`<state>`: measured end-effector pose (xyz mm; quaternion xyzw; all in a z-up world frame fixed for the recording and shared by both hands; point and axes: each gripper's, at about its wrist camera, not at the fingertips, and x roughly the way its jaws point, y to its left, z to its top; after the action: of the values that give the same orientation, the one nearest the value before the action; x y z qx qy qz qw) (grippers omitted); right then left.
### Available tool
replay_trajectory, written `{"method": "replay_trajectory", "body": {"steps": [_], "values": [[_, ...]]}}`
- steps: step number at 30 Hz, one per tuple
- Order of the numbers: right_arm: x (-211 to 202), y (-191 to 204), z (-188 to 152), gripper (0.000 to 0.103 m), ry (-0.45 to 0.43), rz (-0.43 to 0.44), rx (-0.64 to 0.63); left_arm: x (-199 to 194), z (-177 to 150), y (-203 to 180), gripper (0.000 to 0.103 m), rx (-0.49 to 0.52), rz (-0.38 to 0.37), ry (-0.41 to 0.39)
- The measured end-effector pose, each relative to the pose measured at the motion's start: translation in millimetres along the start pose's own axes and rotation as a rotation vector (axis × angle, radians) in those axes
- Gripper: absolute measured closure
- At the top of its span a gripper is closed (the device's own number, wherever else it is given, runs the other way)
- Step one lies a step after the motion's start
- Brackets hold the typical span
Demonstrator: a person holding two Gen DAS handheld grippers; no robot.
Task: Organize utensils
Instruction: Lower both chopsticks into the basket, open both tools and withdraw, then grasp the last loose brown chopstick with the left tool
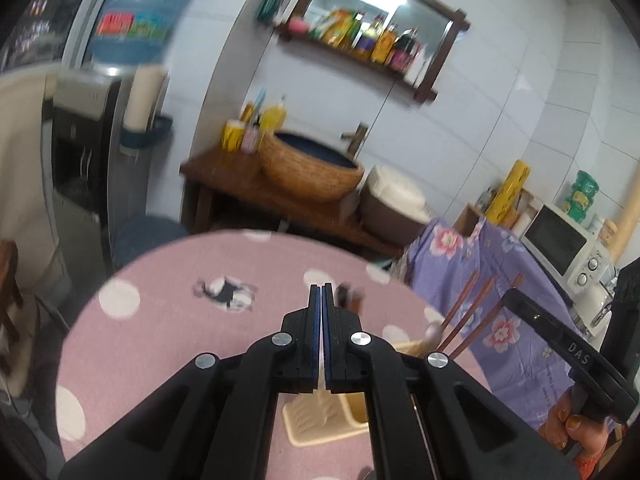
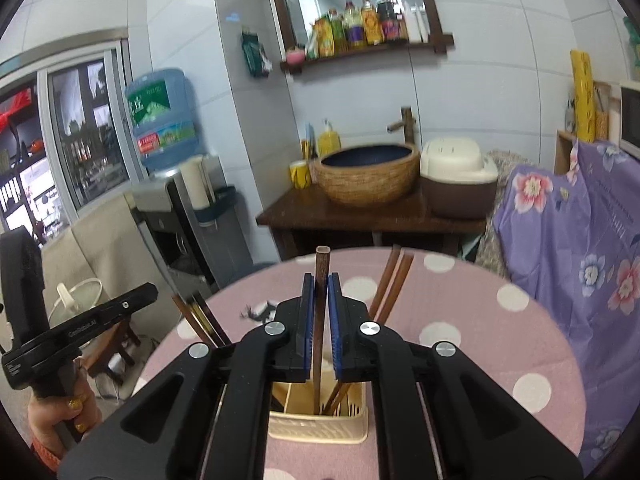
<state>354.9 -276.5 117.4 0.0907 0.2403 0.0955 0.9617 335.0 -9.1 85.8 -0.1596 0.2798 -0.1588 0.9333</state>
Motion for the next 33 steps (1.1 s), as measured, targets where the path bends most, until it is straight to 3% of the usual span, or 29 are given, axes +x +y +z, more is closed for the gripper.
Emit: {"method": "replay_trajectory", "body": {"steps": [6, 8, 11, 12, 13, 17, 19, 22, 28, 33], "values": [[-3, 5, -11, 0.094, -0.022, -0.012, -0.037, -4, -9, 16, 0.1, 0.043, 0.049, 0.035], [-9, 9, -13, 0.085, -0.042, -0.022, -0.059, -6, -16, 19, 0.098, 0.067, 0.07, 0.051], [-21, 13, -16, 0.059, -0.077, -0.037, -0.082, -2, -30, 24, 0.072, 0.086, 0.088, 0.098], [-25, 14, -19, 0.056, -0.089, -0.045, -0.09, -1, -38, 26, 0.061, 0.096, 0.1, 0.115], [-30, 15, -21, 0.056, -0.097, -0.052, -0.097, 0, -44, 28, 0.059, 0.109, 0.11, 0.129], [-44, 15, -37, 0.041, -0.106, -0.071, -0.111, 9, -79, 38, 0.057, 0.152, 0.154, 0.227], [-50, 17, -47, 0.04, -0.106, -0.087, -0.132, 13, -96, 45, 0.057, 0.158, 0.174, 0.28], [-57, 17, -72, 0.029, -0.09, -0.102, -0.15, 20, -123, 56, 0.057, 0.175, 0.215, 0.35], [-58, 13, -120, 0.028, -0.006, -0.101, -0.134, 35, -155, 61, 0.067, 0.22, 0.253, 0.444], [-65, 3, -145, 0.028, 0.03, -0.099, -0.078, 39, -159, 58, 0.077, 0.273, 0.318, 0.42]]}}
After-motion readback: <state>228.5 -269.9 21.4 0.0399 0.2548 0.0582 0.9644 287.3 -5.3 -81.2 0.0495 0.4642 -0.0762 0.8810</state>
